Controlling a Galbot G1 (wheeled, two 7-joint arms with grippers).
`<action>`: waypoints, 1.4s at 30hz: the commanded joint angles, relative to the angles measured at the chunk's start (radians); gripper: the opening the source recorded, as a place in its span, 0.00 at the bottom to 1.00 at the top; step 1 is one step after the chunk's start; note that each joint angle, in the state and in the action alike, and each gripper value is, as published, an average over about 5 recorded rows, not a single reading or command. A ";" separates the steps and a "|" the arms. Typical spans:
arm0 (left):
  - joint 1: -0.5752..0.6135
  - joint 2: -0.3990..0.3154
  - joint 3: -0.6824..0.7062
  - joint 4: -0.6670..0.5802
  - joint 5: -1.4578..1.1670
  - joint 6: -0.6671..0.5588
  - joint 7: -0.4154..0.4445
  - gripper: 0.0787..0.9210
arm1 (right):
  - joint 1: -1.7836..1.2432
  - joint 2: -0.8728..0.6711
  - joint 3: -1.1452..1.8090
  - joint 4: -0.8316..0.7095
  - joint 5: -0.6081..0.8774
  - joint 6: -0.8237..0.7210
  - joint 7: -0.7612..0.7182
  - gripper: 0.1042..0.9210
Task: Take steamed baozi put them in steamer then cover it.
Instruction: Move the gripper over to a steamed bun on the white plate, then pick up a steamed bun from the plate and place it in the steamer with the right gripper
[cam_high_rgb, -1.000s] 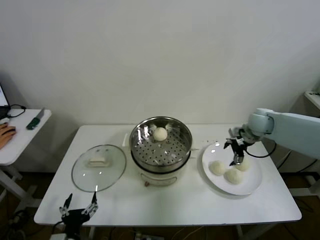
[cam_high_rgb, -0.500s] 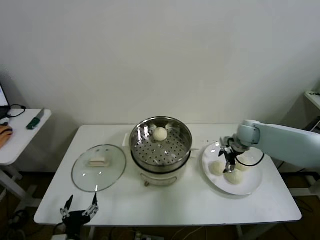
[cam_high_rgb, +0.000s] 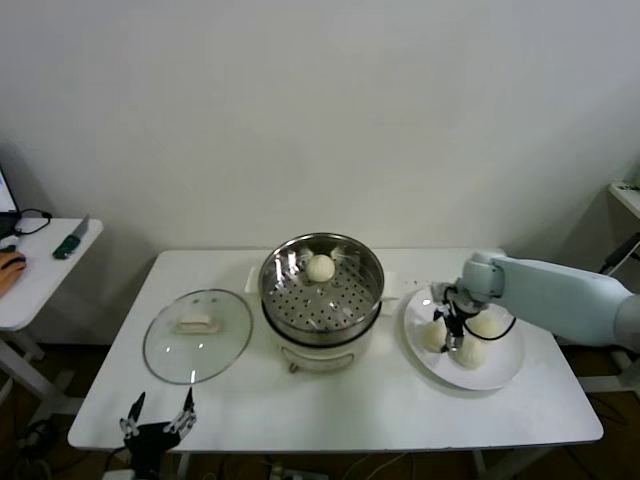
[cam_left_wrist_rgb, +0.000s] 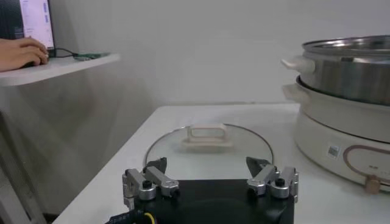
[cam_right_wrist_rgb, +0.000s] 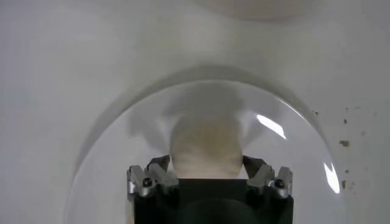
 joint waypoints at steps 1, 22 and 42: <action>-0.004 0.000 0.001 0.003 0.001 -0.002 -0.002 0.88 | -0.033 0.021 0.037 -0.036 -0.010 0.000 0.013 0.83; -0.003 -0.003 0.007 -0.009 0.002 0.000 -0.005 0.88 | 0.356 -0.002 -0.184 0.091 0.093 0.056 -0.092 0.78; -0.008 0.001 0.010 -0.040 -0.006 0.013 -0.004 0.88 | 0.753 0.311 -0.236 0.258 0.431 -0.001 -0.096 0.78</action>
